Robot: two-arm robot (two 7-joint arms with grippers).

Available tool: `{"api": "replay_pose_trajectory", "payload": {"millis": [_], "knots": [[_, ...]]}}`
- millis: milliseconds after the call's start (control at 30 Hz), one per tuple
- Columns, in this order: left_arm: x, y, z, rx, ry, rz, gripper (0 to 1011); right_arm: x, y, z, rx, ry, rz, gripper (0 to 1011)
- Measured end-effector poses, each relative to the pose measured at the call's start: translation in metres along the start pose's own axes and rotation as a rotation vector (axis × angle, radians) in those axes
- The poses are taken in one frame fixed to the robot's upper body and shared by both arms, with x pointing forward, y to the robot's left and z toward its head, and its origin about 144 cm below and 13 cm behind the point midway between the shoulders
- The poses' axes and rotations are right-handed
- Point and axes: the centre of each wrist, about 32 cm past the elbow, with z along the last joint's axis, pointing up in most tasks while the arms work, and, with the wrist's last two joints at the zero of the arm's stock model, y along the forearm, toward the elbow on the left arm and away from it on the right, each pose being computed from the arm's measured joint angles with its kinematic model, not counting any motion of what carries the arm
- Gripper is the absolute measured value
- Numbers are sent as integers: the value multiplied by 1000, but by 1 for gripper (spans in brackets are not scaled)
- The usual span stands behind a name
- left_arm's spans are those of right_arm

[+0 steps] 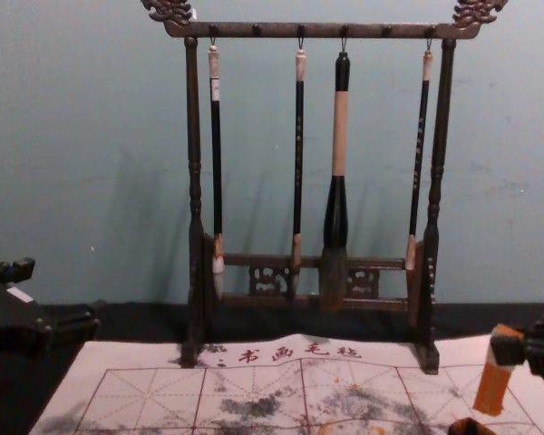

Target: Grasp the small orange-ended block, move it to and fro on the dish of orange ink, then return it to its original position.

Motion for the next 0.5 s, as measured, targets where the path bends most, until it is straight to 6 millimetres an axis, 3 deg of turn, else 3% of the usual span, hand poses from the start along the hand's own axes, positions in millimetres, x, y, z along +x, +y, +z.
{"api": "replay_pose_trajectory", "payload": {"millis": [500], "knots": [[0,0,0,0,0,0,1001,-4,3,-7,-19,10,22,91]]}}
